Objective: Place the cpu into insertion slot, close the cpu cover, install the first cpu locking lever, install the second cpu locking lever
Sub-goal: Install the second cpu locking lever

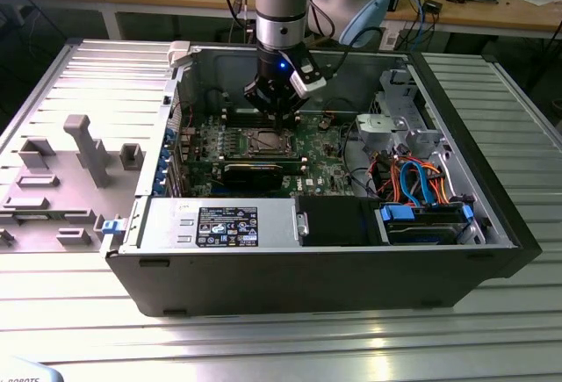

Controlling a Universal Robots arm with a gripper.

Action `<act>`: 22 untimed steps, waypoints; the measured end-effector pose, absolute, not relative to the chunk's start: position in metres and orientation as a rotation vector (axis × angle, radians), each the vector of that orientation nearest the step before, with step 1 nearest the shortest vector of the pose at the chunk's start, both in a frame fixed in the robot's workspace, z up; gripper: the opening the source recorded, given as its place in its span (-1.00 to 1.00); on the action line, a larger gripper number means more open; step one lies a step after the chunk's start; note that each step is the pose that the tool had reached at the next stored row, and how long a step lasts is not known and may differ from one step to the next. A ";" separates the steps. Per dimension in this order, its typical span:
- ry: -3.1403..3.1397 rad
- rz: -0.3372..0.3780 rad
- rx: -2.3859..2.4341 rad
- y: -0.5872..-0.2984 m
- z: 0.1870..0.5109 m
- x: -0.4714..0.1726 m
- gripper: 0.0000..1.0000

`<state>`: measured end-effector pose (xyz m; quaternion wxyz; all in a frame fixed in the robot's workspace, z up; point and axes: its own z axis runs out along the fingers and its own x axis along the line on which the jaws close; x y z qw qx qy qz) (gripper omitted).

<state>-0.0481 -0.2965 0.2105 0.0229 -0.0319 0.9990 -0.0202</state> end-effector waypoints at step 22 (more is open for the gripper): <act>3.094 -0.062 -0.099 -0.303 0.220 -0.048 -0.79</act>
